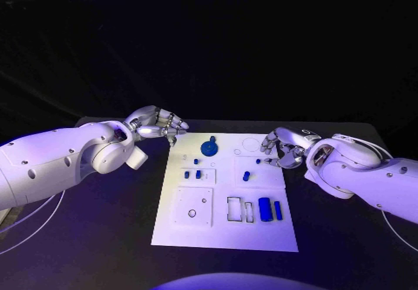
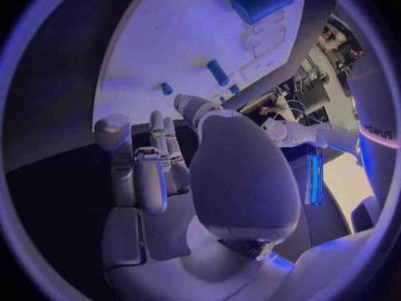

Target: Assemble the parts on the task board

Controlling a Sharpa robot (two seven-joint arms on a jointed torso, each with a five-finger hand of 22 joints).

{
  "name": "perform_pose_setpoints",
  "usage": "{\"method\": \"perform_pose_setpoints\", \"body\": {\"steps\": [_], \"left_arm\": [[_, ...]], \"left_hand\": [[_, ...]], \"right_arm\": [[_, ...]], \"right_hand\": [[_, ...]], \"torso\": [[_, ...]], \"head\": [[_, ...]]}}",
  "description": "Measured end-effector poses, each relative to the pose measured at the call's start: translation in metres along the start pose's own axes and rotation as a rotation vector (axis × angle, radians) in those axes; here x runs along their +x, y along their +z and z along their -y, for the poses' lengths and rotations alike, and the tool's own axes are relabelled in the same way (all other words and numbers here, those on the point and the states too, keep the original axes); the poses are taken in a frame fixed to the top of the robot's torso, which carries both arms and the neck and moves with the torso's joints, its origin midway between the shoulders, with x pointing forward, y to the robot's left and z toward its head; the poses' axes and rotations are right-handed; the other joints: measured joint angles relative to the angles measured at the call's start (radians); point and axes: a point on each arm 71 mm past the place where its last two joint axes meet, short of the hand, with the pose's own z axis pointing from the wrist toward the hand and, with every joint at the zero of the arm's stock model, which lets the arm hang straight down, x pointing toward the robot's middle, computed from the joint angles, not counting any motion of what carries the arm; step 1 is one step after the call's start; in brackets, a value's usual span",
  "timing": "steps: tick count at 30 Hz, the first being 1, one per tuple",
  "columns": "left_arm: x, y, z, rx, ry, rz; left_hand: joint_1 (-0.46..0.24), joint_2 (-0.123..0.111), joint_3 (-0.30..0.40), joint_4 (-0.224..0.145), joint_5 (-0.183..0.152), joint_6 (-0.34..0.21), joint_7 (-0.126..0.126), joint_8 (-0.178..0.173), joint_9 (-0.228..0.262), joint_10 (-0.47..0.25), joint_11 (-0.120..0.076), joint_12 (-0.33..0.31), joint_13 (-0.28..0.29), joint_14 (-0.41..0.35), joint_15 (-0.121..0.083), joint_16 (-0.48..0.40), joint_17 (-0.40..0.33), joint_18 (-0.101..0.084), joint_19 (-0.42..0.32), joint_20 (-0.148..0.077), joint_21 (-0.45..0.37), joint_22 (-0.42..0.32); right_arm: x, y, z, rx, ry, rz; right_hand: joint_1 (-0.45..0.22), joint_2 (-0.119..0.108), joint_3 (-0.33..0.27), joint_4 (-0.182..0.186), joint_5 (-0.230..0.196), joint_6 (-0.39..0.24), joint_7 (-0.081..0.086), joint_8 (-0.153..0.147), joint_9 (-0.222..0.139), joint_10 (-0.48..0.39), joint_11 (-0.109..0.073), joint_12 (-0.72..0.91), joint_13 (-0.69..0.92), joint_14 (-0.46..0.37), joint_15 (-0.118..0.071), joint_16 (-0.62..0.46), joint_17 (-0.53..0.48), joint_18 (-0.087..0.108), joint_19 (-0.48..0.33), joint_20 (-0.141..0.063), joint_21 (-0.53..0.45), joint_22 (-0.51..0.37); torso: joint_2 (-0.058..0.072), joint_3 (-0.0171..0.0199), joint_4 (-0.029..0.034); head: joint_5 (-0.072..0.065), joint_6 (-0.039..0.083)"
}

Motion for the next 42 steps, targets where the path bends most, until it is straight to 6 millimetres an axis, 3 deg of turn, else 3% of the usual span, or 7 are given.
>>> {"method": "perform_pose_setpoints", "body": {"steps": [11, 16, 18, 27, 34, 42], "left_arm": [[-0.003, -0.006, 0.005, 0.058, -0.178, 0.040], [-0.003, -0.007, 0.006, 0.069, -0.204, 0.045], [-0.003, -0.008, 0.006, 0.071, -0.211, 0.046], [-0.002, -0.009, 0.007, 0.076, -0.232, 0.048], [-0.002, -0.009, 0.007, 0.076, -0.238, 0.049], [-0.002, -0.009, 0.007, 0.074, -0.240, 0.050]], "left_hand": [[0.000, 0.000, 0.000, 0.000, 0.000, 0.000, 0.000, 0.000, 0.001, 0.007, 0.000, 0.000, -0.001, 0.000, 0.000, 0.000, -0.003, 0.000, 0.000, 0.000, 0.000, -0.004], [0.000, 0.000, 0.000, 0.000, 0.000, 0.000, 0.000, 0.000, 0.001, 0.011, -0.004, 0.000, -0.002, 0.000, 0.000, 0.000, -0.003, 0.000, 0.000, 0.000, 0.000, -0.004], [0.000, 0.000, 0.000, 0.000, 0.000, 0.000, 0.000, 0.000, 0.001, 0.011, -0.004, 0.000, -0.002, 0.004, -0.004, 0.000, -0.005, 0.011, 0.000, 0.000, -0.004, -0.005], [0.006, 0.006, 0.004, -0.005, 0.000, -0.001, 0.000, 0.000, 0.001, 0.014, 0.000, 0.000, -0.006, 0.004, -0.004, -0.004, -0.009, 0.011, 0.000, 0.000, -0.004, -0.009], [0.007, 0.006, 0.004, -0.004, 0.000, -0.008, 0.000, 0.000, 0.001, 0.016, -0.002, 0.000, -0.008, 0.004, -0.004, -0.004, -0.011, 0.010, 0.000, 0.000, -0.004, -0.011], [0.007, 0.006, 0.004, -0.005, 0.000, -0.011, 0.004, 0.000, 0.001, 0.018, -0.004, 0.000, -0.009, 0.004, -0.004, -0.004, -0.012, 0.010, 0.000, 0.000, -0.004, -0.011]], "right_arm": [[0.008, 0.013, -0.012, -0.008, -0.134, -0.011], [0.014, 0.016, -0.015, -0.005, -0.157, -0.021], [0.017, 0.016, -0.016, -0.005, -0.162, -0.026], [0.027, 0.018, -0.020, -0.008, -0.175, -0.048], [0.027, 0.022, -0.020, -0.004, -0.182, -0.045], [0.029, 0.024, -0.022, 0.001, -0.192, -0.041]], "right_hand": [[-0.005, 0.005, 0.004, -0.007, 0.008, 0.002, 0.002, -0.004, -0.004, 0.006, 0.006, -0.018, -0.015, 0.000, 0.000, 0.000, 0.001, 0.000, 0.009, 0.002, 0.028, 0.018], [-0.005, 0.005, 0.010, -0.012, 0.008, 0.004, 0.003, -0.008, -0.004, 0.015, 0.004, -0.023, -0.019, 0.000, 0.000, 0.000, 0.001, 0.000, 0.016, 0.001, 0.039, 0.027], [-0.006, 0.006, 0.014, -0.016, 0.008, 0.012, 0.000, -0.008, -0.004, 0.024, 0.002, -0.027, -0.023, 0.000, 0.000, 0.003, 0.001, 0.000, 0.025, 0.003, 0.049, 0.031], [-0.008, 0.008, 0.043, -0.031, 0.007, 0.040, -0.011, -0.008, 0.000, 0.071, -0.008, -0.039, -0.035, 0.000, 0.000, 0.005, 0.000, 0.000, 0.031, -0.002, 0.057, 0.043], [-0.009, 0.046, 0.101, -0.052, -0.048, 0.078, -0.024, 0.006, 0.013, 0.121, -0.021, -0.052, -0.041, 0.000, -0.008, 0.011, 0.000, 0.000, 0.037, -0.009, 0.070, 0.056], [-0.016, 0.067, 0.142, -0.078, -0.105, 0.097, -0.029, 0.016, 0.027, 0.148, -0.030, -0.067, -0.044, 0.002, -0.013, 0.011, 0.000, 0.000, 0.041, -0.012, 0.074, 0.063]], "torso": [[0.002, -0.0011, 0.0003], [0.002, -0.0012, 0.0004], [0.002, -0.0012, 0.0003], [0.002, -0.0007, -0.0004], [0.002, -0.0001, 0.0000], [0.002, 0.0007, 0.0001]], "head": [[-0.012, 0.000], [-0.013, -0.004], [-0.013, -0.006], [-0.010, -0.011], [-0.008, -0.014], [-0.009, -0.017]]}}
